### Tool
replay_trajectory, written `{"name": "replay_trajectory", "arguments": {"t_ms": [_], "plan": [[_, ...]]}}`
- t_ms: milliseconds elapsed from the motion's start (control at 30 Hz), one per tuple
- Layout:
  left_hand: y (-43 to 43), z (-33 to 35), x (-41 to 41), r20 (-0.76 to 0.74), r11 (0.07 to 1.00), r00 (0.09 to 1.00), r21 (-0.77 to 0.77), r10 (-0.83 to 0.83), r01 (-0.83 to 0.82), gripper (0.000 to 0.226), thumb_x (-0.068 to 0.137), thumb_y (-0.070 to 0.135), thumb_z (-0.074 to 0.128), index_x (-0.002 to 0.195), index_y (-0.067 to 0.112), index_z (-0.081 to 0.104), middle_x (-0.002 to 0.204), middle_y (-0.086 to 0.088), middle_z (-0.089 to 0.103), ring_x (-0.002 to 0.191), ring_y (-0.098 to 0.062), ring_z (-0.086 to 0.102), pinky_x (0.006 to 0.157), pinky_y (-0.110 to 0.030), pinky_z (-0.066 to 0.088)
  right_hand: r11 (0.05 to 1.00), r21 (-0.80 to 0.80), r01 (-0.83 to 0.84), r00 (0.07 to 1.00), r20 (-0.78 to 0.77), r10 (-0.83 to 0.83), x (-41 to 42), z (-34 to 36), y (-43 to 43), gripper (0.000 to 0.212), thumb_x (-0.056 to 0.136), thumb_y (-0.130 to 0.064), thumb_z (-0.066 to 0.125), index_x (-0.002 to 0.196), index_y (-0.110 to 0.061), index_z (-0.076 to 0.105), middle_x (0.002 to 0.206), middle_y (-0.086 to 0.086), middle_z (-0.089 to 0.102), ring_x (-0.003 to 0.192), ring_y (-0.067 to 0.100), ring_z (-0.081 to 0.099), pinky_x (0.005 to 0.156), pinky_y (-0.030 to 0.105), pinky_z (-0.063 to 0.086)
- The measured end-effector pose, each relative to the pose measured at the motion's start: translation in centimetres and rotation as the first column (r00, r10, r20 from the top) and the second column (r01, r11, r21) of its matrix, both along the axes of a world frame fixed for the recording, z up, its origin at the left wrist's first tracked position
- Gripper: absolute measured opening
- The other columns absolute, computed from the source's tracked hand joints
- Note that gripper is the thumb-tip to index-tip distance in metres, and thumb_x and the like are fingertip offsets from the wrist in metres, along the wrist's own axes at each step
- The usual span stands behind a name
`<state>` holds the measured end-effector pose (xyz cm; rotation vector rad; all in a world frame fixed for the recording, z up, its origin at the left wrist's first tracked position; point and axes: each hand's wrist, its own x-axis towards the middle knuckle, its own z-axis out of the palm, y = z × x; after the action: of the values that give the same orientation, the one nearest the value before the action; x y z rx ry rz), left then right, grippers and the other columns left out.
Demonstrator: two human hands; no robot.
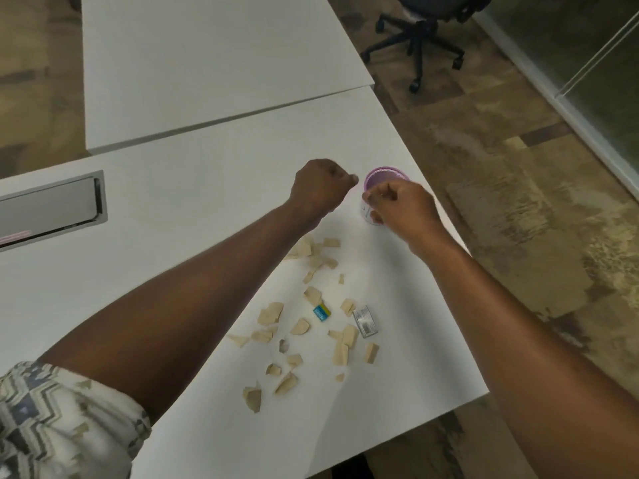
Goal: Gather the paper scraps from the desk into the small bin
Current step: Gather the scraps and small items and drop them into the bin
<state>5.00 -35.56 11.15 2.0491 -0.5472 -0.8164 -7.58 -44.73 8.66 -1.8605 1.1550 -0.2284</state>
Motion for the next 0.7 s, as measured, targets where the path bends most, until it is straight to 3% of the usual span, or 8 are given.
{"name": "replay_trajectory", "arguments": {"t_ms": [67, 200, 367, 467, 533, 600, 700], "plan": [[2.7, -0.6, 0.3, 0.009, 1.0, 1.0, 0.026, -0.007, 0.007, 0.034, 0.088, 0.03, 0.07, 0.092, -0.004, 0.068, 0.098, -0.017, 0.074, 0.092, -0.032, 0.071, 0.087, -0.05, 0.06, 0.998, 0.063, -0.031, 0.999, 0.029, 0.029, -0.4, -0.7, 2.4, 0.017, 0.087, -0.034, 0.073, 0.091, -0.018, 0.073, 0.087, 0.002, 0.075, 0.079, 0.023, 0.074, 0.086, 0.045, 0.06], [8.9, -2.8, 1.1, 0.012, 0.998, 1.0, 0.059, -0.004, 0.003, 0.023, 0.088, 0.033, 0.07, 0.088, 0.009, 0.072, 0.092, -0.004, 0.075, 0.09, -0.023, 0.072, 0.084, -0.044, 0.06, 0.991, 0.084, -0.101, 0.995, 0.006, 0.101, -0.8, -2.4, 6.9, 0.016, 0.088, -0.032, 0.072, 0.095, -0.017, 0.073, 0.092, -0.002, 0.074, 0.087, 0.02, 0.071, 0.09, 0.045, 0.057], [16.8, -6.2, 2.0, 0.144, 0.99, 0.99, 0.139, -0.011, -0.009, 0.015, 0.09, 0.034, 0.07, 0.089, 0.019, 0.074, 0.086, 0.011, 0.071, 0.081, -0.012, 0.066, 0.066, -0.025, 0.048, 0.977, 0.022, -0.213, 0.965, -0.155, 0.214, -1.3, -4.7, 12.2, 0.018, 0.087, -0.033, 0.071, 0.1, -0.02, 0.072, 0.102, -0.003, 0.073, 0.097, 0.019, 0.068, 0.088, 0.026, 0.051], [21.1, -8.7, 2.5, 0.307, 0.972, 0.948, 0.235, -0.084, 0.009, 0.019, 0.092, 0.026, 0.068, 0.107, 0.017, 0.072, 0.109, -0.001, 0.069, 0.098, -0.021, 0.067, 0.084, -0.032, 0.053, 0.925, -0.053, -0.377, 0.872, -0.356, 0.336, -2.2, -6.0, 15.2, 0.036, 0.091, -0.032, 0.066, 0.124, -0.021, 0.063, 0.123, 0.006, 0.063, 0.112, 0.027, 0.061, 0.092, 0.032, 0.048], [23.3, -10.3, 2.6, 0.415, 0.938, 0.882, 0.339, -0.223, 0.077, 0.038, 0.092, 0.022, 0.066, 0.129, 0.017, 0.064, 0.134, -0.009, 0.059, 0.117, -0.03, 0.059, 0.094, -0.041, 0.052, 0.867, -0.105, -0.487, 0.78, -0.499, 0.377, -3.0, -7.1, 17.3, 0.045, 0.093, -0.026, 0.062, 0.137, -0.022, 0.051, 0.133, 0.009, 0.052, 0.12, 0.031, 0.053, 0.091, 0.036, 0.047], [24.5, -11.6, 2.7, 0.443, 0.882, 0.819, 0.446, -0.364, 0.15, 0.056, 0.091, 0.023, 0.065, 0.145, 0.02, 0.05, 0.153, -0.011, 0.044, 0.132, -0.035, 0.047, 0.103, -0.045, 0.047, 0.824, -0.135, -0.55, 0.708, -0.598, 0.375, -3.5, -8.0, 19.0, 0.052, 0.096, -0.017, 0.056, 0.145, -0.023, 0.041, 0.139, 0.009, 0.042, 0.122, 0.03, 0.047, 0.088, 0.038, 0.048], [24.8, -12.9, 2.7, 0.407, 0.827, 0.786, 0.517, -0.465, 0.222, 0.065, 0.093, 0.027, 0.062, 0.154, 0.023, 0.038, 0.161, -0.01, 0.034, 0.14, -0.035, 0.038, 0.108, -0.045, 0.043, 0.79, -0.216, -0.573, 0.694, -0.642, 0.328, -3.5, -8.8, 20.4, 0.051, 0.096, -0.006, 0.047, 0.145, -0.02, 0.039, 0.14, 0.009, 0.039, 0.121, 0.028, 0.045, 0.08, 0.034, 0.048]]}}
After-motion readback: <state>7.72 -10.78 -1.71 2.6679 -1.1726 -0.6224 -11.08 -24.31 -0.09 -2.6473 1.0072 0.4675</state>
